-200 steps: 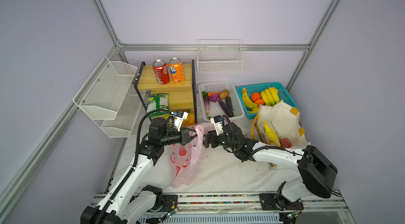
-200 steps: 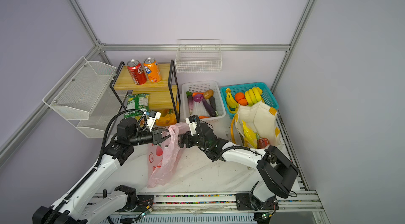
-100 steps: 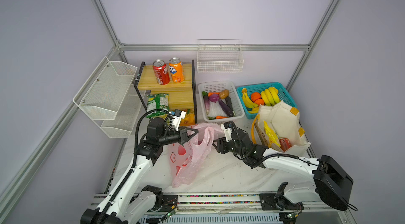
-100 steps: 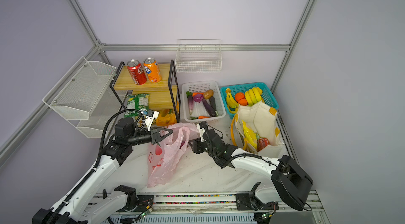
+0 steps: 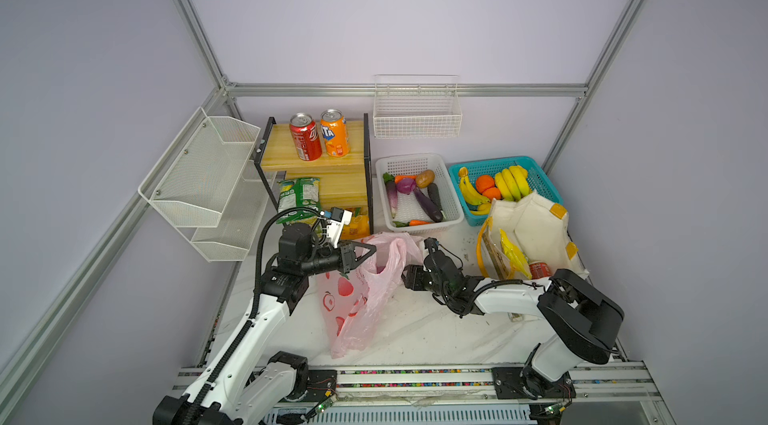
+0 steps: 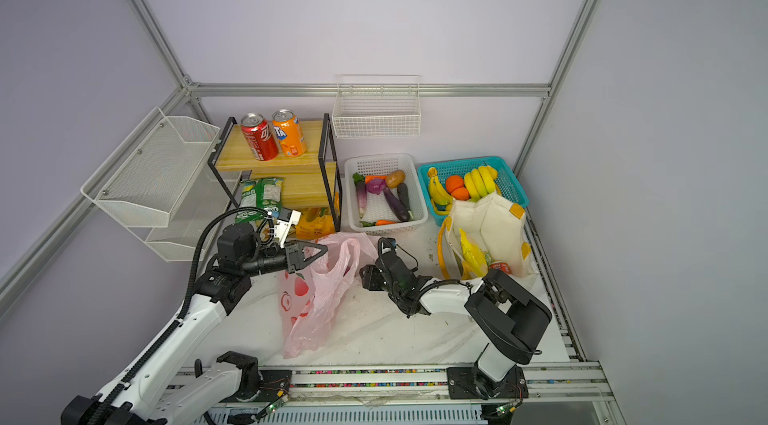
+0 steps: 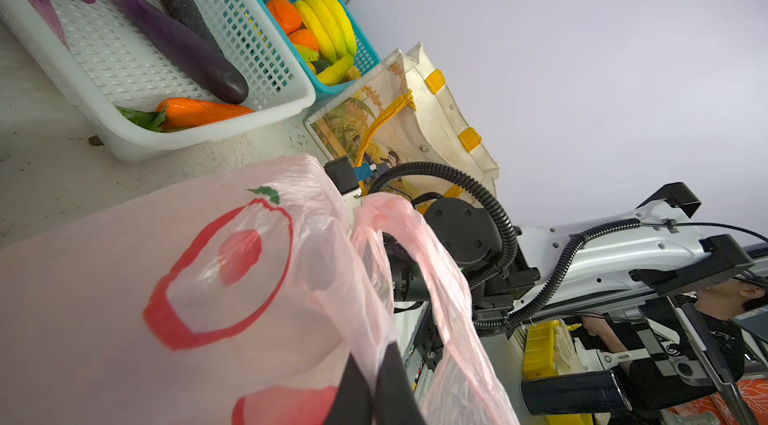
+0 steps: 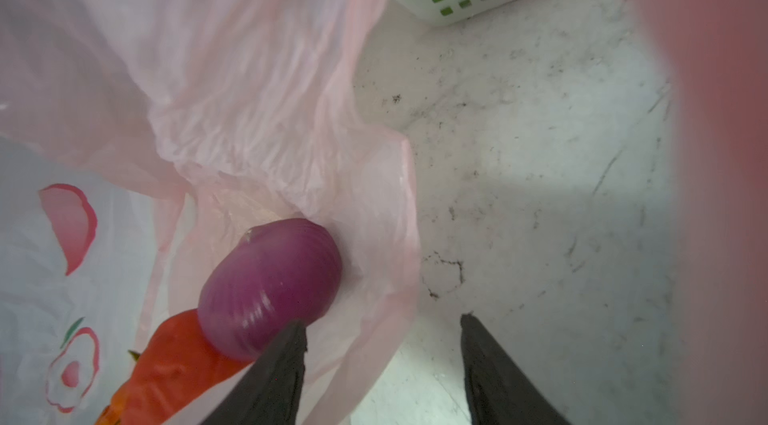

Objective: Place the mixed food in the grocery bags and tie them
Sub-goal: 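Lower the onion inside the bag beside the tomato with the right gripper, then open the right gripper and withdraw it up out of the pink bag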

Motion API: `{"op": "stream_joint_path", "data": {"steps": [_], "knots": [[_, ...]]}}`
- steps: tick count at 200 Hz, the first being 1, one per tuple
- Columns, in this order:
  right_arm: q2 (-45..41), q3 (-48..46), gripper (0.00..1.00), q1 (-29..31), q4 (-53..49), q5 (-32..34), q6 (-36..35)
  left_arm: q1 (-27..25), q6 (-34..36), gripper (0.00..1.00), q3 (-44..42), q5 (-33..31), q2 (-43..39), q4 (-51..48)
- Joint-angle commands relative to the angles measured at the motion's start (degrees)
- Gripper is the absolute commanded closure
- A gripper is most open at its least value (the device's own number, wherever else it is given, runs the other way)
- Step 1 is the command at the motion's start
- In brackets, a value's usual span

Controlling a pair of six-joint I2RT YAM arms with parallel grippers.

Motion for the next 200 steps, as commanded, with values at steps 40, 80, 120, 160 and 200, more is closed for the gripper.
{"op": "stream_joint_path", "data": {"steps": [40,80,120,160,200], "knots": [[6.11,-0.33,0.66,-0.2,16.03,-6.49,8.48,0.47,-0.29,1.0,2.35,0.83,-0.75,2.47],[-0.27,-1.41,0.91,-0.26,12.64,-1.66,6.54,0.93,-0.17,1.0,3.13,-0.61,-1.31,1.12],[-17.78,-1.73,0.97,-0.26,4.01,2.79,-6.25,5.99,0.68,1.0,7.69,-2.96,-3.57,-5.57],[-26.98,-1.46,0.98,-0.03,3.66,-0.25,-11.16,10.57,1.6,1.0,11.56,-7.86,-4.83,-10.97],[-24.1,-0.25,0.95,-0.01,1.78,-3.35,-12.28,11.28,1.71,1.0,10.68,-11.22,-4.14,-12.67]]}}
